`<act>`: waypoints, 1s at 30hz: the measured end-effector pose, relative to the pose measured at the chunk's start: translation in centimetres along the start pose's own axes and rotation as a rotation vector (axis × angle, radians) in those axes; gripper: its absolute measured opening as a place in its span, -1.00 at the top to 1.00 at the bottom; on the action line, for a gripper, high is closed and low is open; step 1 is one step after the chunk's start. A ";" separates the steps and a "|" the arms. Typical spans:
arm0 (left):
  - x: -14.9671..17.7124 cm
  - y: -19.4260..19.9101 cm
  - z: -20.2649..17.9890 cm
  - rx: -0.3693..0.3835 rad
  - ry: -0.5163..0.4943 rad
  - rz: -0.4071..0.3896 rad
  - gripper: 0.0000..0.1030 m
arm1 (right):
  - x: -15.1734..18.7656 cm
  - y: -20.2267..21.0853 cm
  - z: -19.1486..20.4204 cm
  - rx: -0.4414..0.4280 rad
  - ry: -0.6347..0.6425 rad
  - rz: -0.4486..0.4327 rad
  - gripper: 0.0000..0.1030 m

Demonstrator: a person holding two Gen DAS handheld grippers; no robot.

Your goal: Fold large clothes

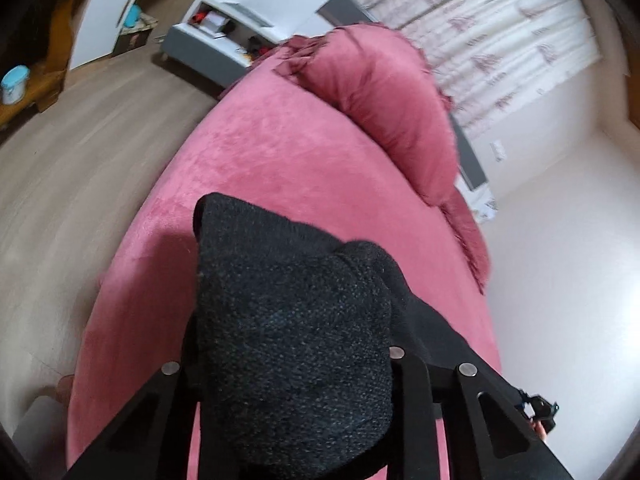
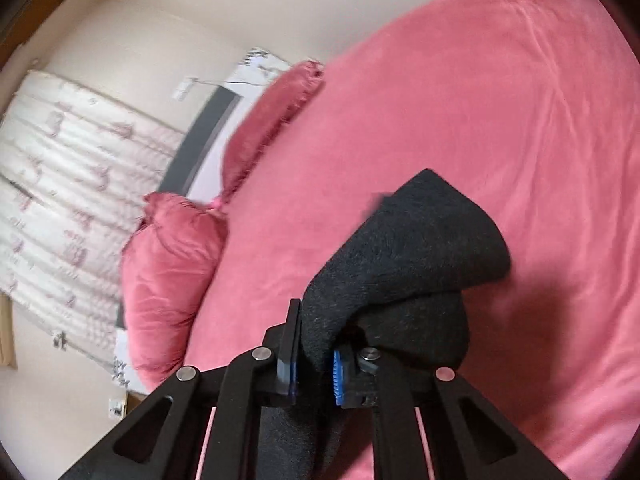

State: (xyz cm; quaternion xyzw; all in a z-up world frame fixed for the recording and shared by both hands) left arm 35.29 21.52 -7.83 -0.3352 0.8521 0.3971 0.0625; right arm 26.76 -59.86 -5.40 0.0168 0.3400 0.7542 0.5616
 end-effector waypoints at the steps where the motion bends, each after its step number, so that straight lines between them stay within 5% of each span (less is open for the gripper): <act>1: 0.5 1.0 -0.5 0.003 -0.020 0.002 0.50 | 0.1 1.3 0.3 0.002 0.019 0.003 0.78; 7: 5.8 7.1 -0.8 0.035 -0.029 0.053 0.52 | 0.2 8.3 -2.1 0.017 0.009 -0.003 0.78; 11: 12.5 9.4 1.1 -0.019 -0.106 0.166 0.38 | -0.1 10.2 -7.3 0.068 -0.002 0.092 0.75; 14: 17.5 8.6 4.2 -0.180 -0.145 0.269 0.04 | 1.8 10.4 -15.0 0.330 -0.045 0.199 0.49; 16: 19.3 8.8 5.5 -0.149 -0.104 0.276 0.03 | 3.5 11.0 -18.6 0.420 -0.129 0.220 0.40; 19: 19.4 10.3 6.2 -0.073 -0.022 0.197 0.02 | 6.8 14.0 -19.7 0.493 -0.103 0.114 0.29; 21: 19.0 11.1 6.2 0.002 0.024 0.151 0.01 | 10.6 14.8 -16.5 0.435 0.052 0.115 0.29; 23: 18.8 11.0 5.8 -0.003 0.000 0.139 -0.08 | 15.2 14.3 -12.9 0.322 0.173 0.187 0.29; 26: 18.5 10.9 5.2 -0.030 -0.069 0.106 -0.17 | 26.6 12.0 -5.5 0.079 0.372 0.424 0.29; 30: 17.0 11.2 5.0 0.037 -0.035 0.061 -0.16 | 41.8 8.3 0.5 -0.068 0.551 0.696 0.29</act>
Point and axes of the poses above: each gripper's, at about its wrist camera, not at the fingertips, and y roughly against the way its jaws point, z to its left, x to its underside, the point moved 7 cm from there along -y, roughly the way its jaws point, and after that the axes turned 7 degrees about z, right-handed, at the moved point
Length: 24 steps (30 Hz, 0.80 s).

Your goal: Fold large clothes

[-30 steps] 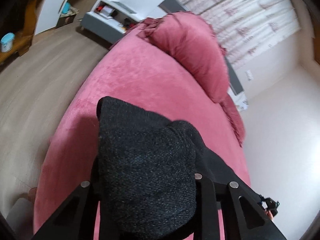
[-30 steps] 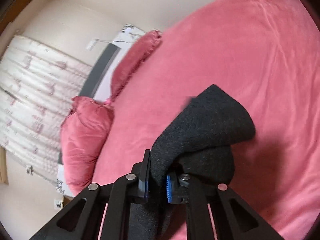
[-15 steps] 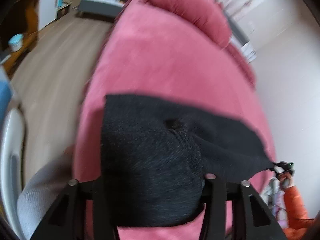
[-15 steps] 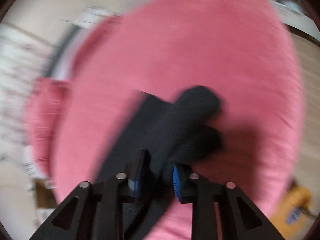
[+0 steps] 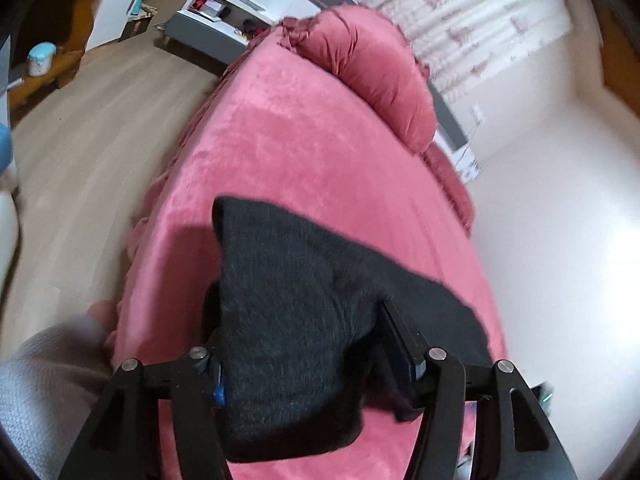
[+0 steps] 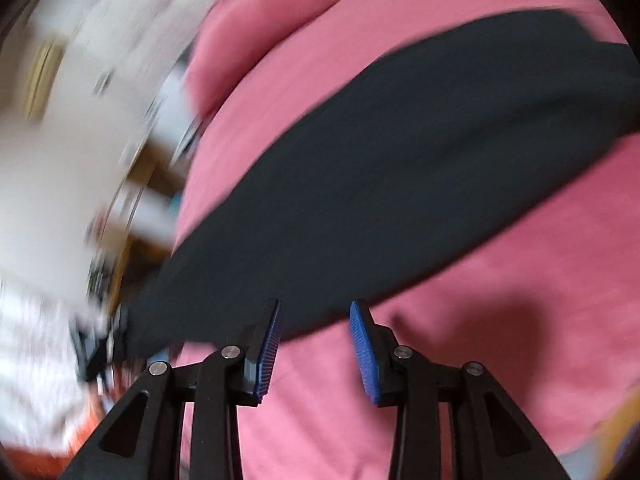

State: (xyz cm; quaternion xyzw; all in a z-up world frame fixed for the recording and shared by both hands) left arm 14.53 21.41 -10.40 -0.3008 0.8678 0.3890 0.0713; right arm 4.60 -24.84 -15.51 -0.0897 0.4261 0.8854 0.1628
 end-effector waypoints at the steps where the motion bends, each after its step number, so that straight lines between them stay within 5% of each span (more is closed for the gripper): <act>1: -0.5 0.3 0.2 0.000 0.010 -0.019 -0.12 | 0.9 -2.1 1.4 -0.006 0.023 0.033 0.29; 4: -2.6 1.0 0.6 0.016 0.053 -0.054 0.16 | 1.3 -7.6 3.5 0.041 0.005 0.099 0.28; 7: -3.4 0.8 0.8 -0.019 0.034 -0.035 0.17 | -2.6 -8.7 4.9 0.023 -0.030 0.030 0.28; 9: -2.6 0.5 0.7 -0.042 -0.010 -0.007 -0.08 | -4.8 -7.1 6.6 -0.087 -0.025 -0.087 0.28; 11: -1.2 0.5 0.8 -0.040 -0.048 0.003 -0.35 | -4.9 -6.6 7.2 -0.106 -0.011 -0.115 0.25; 15: 1.4 0.7 1.2 -0.005 -0.062 -0.009 -0.52 | -1.4 -8.6 6.3 -0.093 -0.019 -0.014 0.24; 21: 2.6 -0.2 1.7 -0.005 -0.046 0.015 -0.48 | 2.8 -10.9 8.5 -0.125 0.102 0.025 0.13; 24: 2.2 -1.0 1.7 -0.007 -0.038 0.028 -0.13 | 2.9 -12.5 10.4 -0.063 0.218 0.017 0.12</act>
Point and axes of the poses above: each gripper's, at about its wrist camera, not at the fingertips, and y roughly against the way its jaws point, z to its left, x to its underside, the point moved 7 cm from there along -y, roughly the way its jaws point, and after that the axes turned 7 degrees about z, right-handed, at the moved point
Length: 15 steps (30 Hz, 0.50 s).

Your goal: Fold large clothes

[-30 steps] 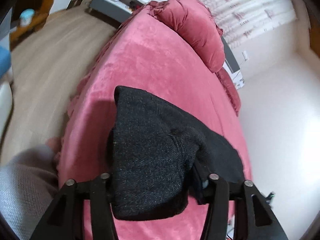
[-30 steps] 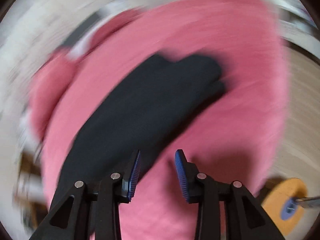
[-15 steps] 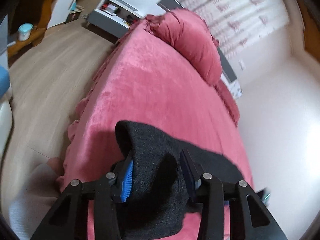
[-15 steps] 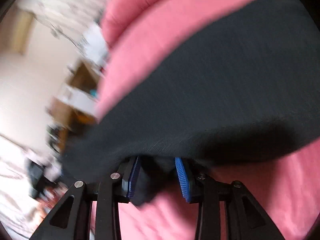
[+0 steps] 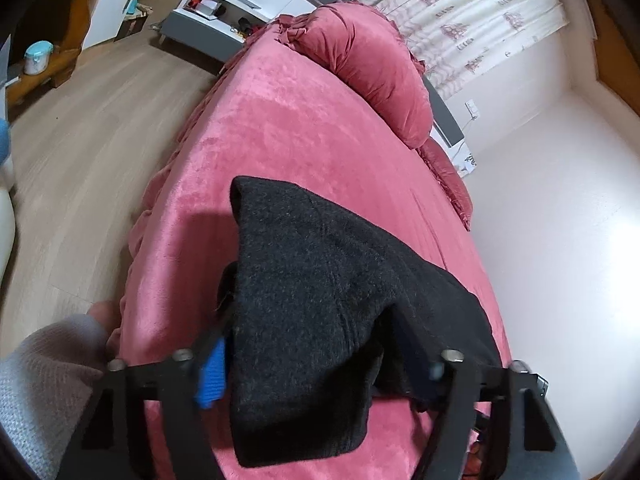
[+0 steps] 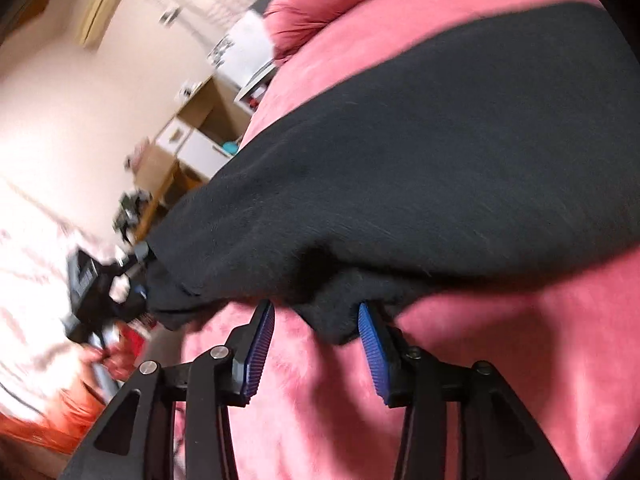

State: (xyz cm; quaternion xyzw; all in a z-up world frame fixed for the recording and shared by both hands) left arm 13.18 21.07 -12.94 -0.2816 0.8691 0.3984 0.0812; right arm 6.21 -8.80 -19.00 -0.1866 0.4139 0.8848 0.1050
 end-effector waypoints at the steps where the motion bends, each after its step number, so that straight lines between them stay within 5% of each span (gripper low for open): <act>1: -0.2 -0.3 0.0 -0.021 -0.002 0.007 -0.03 | -0.3 -0.7 0.6 0.022 0.025 -0.010 0.12; 3: -0.6 -0.7 -0.1 -0.052 -0.019 0.030 0.11 | -1.0 -1.7 0.7 0.069 0.043 -0.006 0.14; 6: -1.6 -0.2 -1.0 -0.046 -0.042 0.036 0.20 | -1.0 -2.0 0.9 0.135 0.056 0.014 0.52; 9: -2.1 0.6 -1.5 -0.009 -0.033 0.025 0.20 | -0.2 0.8 0.7 0.126 0.081 -0.020 0.49; 11: -1.9 0.5 -1.3 -0.017 -0.037 0.027 0.19 | 0.5 1.4 0.6 0.155 0.094 -0.033 0.20; 15: -1.2 0.6 -0.4 0.015 0.024 0.014 0.16 | 1.0 0.3 -0.2 0.180 0.071 0.043 0.14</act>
Point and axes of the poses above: each gripper's, at about its wrist camera, not at the fingertips, and y roughly against the way its jaws point, z to its left, x to its underside, the point moved 7 cm from there along -y, roughly the way its jaws point, and after that the axes turned 7 degrees about z, right-handed, at the moved point
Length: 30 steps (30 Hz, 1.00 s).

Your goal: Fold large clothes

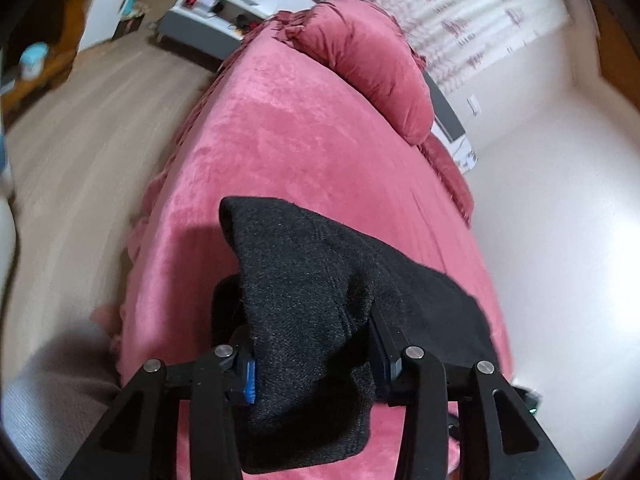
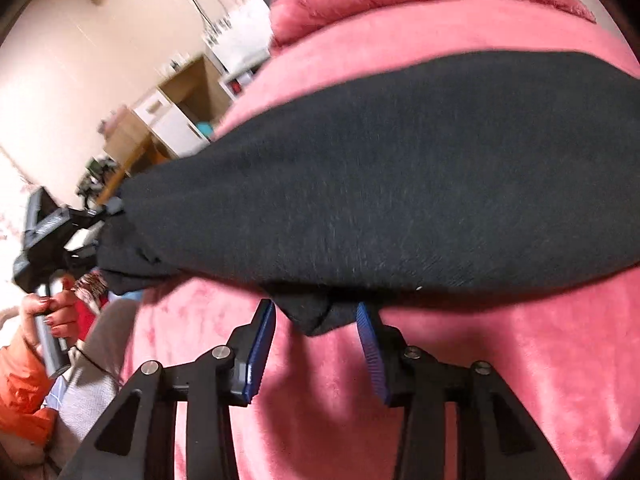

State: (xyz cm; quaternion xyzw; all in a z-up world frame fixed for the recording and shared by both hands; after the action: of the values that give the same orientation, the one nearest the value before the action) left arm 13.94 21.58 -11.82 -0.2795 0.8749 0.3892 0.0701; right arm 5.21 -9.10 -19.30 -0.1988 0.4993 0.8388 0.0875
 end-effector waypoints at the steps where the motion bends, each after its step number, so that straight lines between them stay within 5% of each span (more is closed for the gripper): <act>1: 0.1 0.1 0.1 0.016 0.018 -0.003 0.16 | 0.0 -0.4 0.2 -0.015 0.002 0.017 0.14; 3: 0.1 0.0 0.1 -0.002 0.011 0.001 0.16 | -0.9 -1.3 1.5 0.021 0.047 -0.008 0.15; 6: 0.0 -0.1 -0.5 -0.046 -0.032 0.010 0.25 | -2.8 -1.4 2.2 0.118 0.090 -0.076 0.71; 10: -0.8 1.7 -2.2 -0.060 -0.110 0.007 0.41 | -4.1 3.6 3.9 -0.010 0.102 -0.149 0.79; 13: 0.2 3.1 -3.3 -0.054 -0.189 0.021 0.40 | -2.0 9.0 5.8 -0.044 0.266 -0.174 0.83; 17: 4.6 0.6 -0.5 -0.213 -0.253 0.175 0.32 | 2.5 5.9 4.8 -0.020 0.335 0.058 1.00; 20: 6.3 -0.1 1.8 -0.193 -0.162 0.243 0.14 | 5.4 -0.6 1.4 0.049 0.179 0.366 1.00; 22: 5.3 1.4 1.9 -0.140 -0.118 0.189 0.03 | 3.9 0.2 2.3 0.008 0.177 0.307 0.94; 27: 1.0 6.8 3.3 -0.096 -0.004 -0.096 -0.36 | -0.3 5.6 4.3 -0.041 0.220 0.051 0.63; 30: -1.2 6.4 3.8 -0.069 0.088 -0.106 -0.36 | -3.2 5.3 4.8 -0.023 0.178 -0.070 0.48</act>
State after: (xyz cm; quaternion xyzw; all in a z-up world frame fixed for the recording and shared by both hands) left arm 11.08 28.35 -9.92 -0.3444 0.8473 0.4020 0.0423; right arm 5.07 -7.34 -11.65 -0.2910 0.4882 0.8198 0.0696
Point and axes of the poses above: each gripper's, at about its wrist camera, not at the fingertips, and y roughly against the way its jaws point, z to its left, x to its underside, the point moved 7 cm from there along -y, roughly the way its jaws point, and after that the axes turned 7 degrees about z, right-handed, at the moved point
